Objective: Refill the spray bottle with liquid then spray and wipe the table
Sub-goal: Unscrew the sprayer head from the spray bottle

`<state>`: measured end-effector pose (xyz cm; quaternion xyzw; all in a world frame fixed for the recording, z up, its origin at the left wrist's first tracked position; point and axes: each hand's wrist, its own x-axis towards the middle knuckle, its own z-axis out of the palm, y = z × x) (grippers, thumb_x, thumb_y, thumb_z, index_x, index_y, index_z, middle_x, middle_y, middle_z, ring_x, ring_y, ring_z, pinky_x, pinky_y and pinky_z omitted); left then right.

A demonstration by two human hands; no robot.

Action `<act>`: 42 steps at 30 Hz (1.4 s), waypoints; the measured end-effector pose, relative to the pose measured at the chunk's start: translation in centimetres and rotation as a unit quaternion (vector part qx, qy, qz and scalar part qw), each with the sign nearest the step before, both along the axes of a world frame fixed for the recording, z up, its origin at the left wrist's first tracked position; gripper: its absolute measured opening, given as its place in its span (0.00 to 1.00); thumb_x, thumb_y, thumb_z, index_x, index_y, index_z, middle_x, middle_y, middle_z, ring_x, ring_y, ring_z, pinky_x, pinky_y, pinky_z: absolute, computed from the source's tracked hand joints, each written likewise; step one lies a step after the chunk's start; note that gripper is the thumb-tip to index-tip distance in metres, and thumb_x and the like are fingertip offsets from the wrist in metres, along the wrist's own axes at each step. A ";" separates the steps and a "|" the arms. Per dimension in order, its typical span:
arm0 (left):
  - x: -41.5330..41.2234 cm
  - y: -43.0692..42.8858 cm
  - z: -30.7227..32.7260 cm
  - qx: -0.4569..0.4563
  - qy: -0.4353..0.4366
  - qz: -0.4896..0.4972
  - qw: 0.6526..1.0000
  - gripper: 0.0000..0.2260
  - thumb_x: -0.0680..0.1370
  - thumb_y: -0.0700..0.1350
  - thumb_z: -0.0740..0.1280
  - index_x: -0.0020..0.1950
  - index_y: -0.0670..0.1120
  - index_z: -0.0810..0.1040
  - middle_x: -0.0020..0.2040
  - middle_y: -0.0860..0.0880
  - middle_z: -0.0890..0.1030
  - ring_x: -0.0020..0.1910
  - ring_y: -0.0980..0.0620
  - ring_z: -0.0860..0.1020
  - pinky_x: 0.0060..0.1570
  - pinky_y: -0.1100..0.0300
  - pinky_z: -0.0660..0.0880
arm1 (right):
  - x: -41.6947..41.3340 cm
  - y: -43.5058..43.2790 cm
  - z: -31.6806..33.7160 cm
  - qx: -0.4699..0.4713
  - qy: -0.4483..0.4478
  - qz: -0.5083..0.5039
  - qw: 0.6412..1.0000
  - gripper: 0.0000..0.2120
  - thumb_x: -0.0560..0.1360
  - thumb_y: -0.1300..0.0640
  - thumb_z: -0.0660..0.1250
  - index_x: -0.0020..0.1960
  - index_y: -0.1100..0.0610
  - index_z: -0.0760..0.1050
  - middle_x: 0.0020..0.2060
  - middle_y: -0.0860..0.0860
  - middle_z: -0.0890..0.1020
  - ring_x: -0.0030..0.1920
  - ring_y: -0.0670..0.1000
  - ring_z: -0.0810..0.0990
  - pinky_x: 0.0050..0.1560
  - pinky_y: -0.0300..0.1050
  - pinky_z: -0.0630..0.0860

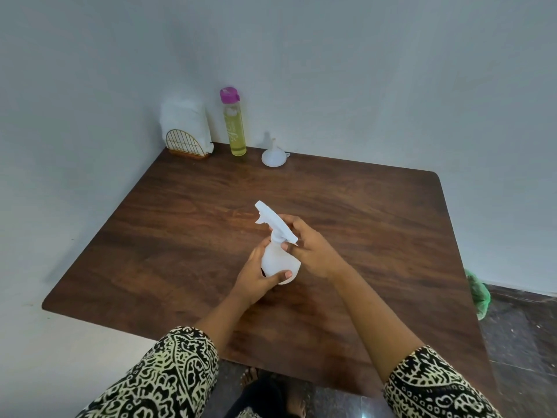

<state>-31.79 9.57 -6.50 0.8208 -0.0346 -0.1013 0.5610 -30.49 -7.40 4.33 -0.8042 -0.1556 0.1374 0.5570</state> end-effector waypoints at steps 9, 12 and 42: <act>-0.1 0.0 0.3 -0.001 -0.001 -0.002 1.000 0.37 0.66 0.64 0.75 0.71 0.58 0.65 0.67 0.58 0.72 0.65 0.58 0.73 0.63 0.47 0.75 | -0.1 2.0 -0.4 0.000 -0.004 -0.093 0.996 0.21 0.69 0.58 0.75 0.52 0.50 0.65 0.52 0.49 0.80 0.51 0.48 0.79 0.46 0.36 0.74; 0.0 0.0 0.5 -0.002 -0.005 -0.011 1.000 0.35 0.67 0.62 0.76 0.70 0.59 0.66 0.65 0.55 0.74 0.64 0.55 0.74 0.61 0.45 0.75 | 0.3 2.4 -0.4 -0.005 -0.037 -0.118 0.992 0.16 0.68 0.60 0.75 0.45 0.51 0.68 0.44 0.48 0.79 0.42 0.46 0.77 0.38 0.31 0.71; 0.9 0.1 3.0 0.036 0.003 0.127 0.991 0.39 0.66 0.54 0.79 0.73 0.54 0.64 0.68 0.51 0.68 0.62 0.52 0.68 0.62 0.52 0.72 | 3.5 1.9 6.9 0.117 -0.127 -0.249 0.953 0.14 0.71 0.59 0.74 0.53 0.58 0.74 0.51 0.53 0.80 0.50 0.49 0.79 0.43 0.26 0.72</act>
